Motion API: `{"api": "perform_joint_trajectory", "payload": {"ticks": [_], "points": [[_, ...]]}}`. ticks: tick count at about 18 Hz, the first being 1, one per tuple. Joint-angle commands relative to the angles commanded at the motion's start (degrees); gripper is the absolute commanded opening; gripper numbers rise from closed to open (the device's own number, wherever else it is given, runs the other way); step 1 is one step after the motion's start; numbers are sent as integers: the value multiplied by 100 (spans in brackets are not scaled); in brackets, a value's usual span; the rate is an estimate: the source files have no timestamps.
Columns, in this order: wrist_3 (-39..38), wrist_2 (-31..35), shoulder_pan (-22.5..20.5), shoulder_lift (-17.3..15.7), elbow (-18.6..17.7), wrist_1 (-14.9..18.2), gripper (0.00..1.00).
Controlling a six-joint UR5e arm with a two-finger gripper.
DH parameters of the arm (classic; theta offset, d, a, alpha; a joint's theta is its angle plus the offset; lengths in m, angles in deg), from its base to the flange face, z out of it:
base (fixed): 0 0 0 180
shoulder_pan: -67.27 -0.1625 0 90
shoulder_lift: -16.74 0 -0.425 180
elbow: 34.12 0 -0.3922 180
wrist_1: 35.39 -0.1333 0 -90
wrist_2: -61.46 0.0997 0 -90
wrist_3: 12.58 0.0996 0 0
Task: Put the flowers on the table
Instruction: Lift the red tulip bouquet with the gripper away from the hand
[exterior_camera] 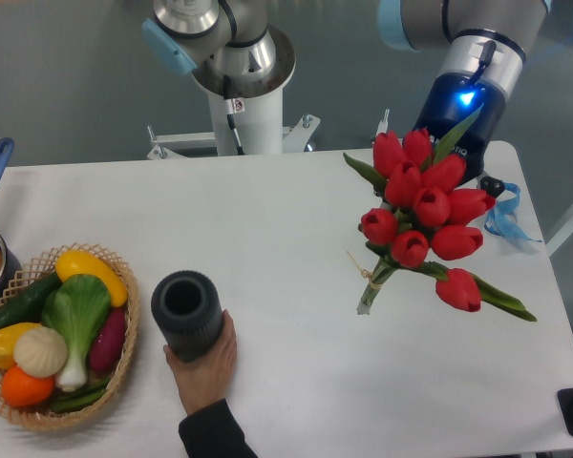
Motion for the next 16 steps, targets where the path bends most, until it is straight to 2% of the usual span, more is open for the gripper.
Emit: {"api": "perform_joint_trajectory", "payload": {"ticks": [6, 8, 13, 16], "points": [[-35, 175, -61, -52, 132, 35, 44], [-17, 534, -237, -131, 97, 35, 44], [44, 1360, -211, -412, -96, 44, 43], [351, 1967, -167, -466, -228, 44, 42]]}}
